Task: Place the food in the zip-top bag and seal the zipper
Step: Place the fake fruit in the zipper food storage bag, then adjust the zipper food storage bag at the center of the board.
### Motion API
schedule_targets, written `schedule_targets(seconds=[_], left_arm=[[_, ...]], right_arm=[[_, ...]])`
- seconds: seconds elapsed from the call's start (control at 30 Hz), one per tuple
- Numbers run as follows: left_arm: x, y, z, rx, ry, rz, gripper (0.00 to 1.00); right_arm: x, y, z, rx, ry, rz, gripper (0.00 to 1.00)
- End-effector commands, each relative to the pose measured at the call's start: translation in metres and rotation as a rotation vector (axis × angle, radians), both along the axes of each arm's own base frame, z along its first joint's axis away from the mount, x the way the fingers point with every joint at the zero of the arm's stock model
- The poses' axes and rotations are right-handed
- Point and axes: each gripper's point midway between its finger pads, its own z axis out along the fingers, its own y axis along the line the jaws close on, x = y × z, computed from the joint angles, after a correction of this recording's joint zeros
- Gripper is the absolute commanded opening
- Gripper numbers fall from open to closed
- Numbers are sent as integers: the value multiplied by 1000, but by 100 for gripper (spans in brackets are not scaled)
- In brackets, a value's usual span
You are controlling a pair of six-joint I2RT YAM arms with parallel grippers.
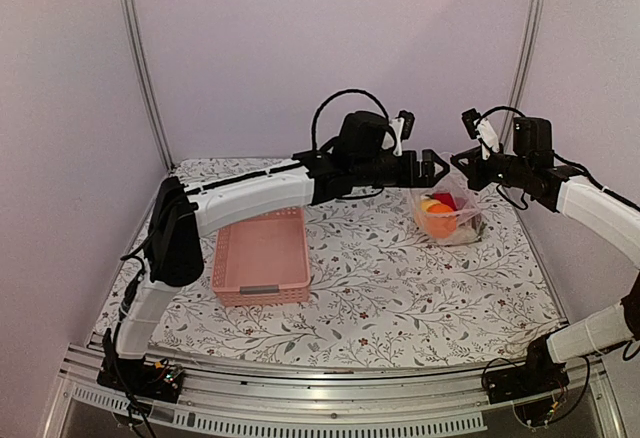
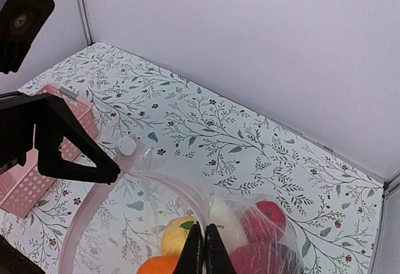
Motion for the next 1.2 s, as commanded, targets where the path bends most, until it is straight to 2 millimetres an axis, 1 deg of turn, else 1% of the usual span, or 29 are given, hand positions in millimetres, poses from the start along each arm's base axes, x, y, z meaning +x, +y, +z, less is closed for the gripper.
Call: schedule_targets(seconds=[0.0,0.03,0.13,0.2,0.23,0.3,0.33,0.37,0.47,0.5,0.53,0.57,0.63,0.73,0.87,0.97,1.03,1.07,1.1,1.17], left_arm=[[-14,17,71,-40,-131,-8,100],[-16,21,80,-45,-153,-11,100],[-23,37,96,-35,-223,-3,100],[-25,52,101,-11,-264,28,100],[-25,60,93,16,-278,40,100],[-27,76,91,44,-312,61,100],[-27,84,82,73,-317,66,100],[-28,92,86,61,-343,73,100],[-35,113,76,86,-380,65,100],[-38,119,68,105,-388,54,99],[-41,126,67,123,-410,43,98],[-44,129,58,149,-420,26,97],[-53,138,49,183,-443,-3,95],[-64,146,29,231,-449,-47,90],[-70,156,10,265,-455,-51,87],[-74,159,-1,267,-470,-56,86],[-79,157,-4,258,-484,-80,86],[-83,154,-5,252,-495,-99,86],[-89,151,-6,250,-510,-121,86],[-100,145,-6,235,-539,-159,86]], right_arm=[[-3,-2,3,-3,-5,-1,0],[-3,-2,3,-5,-4,0,0],[-3,-2,3,-7,-7,0,0],[-4,-1,2,-7,-5,7,0],[-5,0,3,-6,-7,14,0],[-8,3,3,-9,-9,37,0],[-9,4,4,-11,-12,48,0],[-11,5,4,-11,-13,60,0],[-19,12,9,-3,-7,112,0],[-22,15,13,3,-6,135,0],[-28,19,18,15,-1,169,0],[-33,22,23,23,1,193,0],[-43,28,30,31,10,238,0],[-67,40,39,29,33,320,0],[-98,54,67,39,37,441,0],[-119,62,85,40,37,522,0],[-123,64,93,44,29,543,0],[-122,65,93,51,34,543,0],[-120,66,91,58,40,540,0],[-113,68,81,62,64,533,0]])
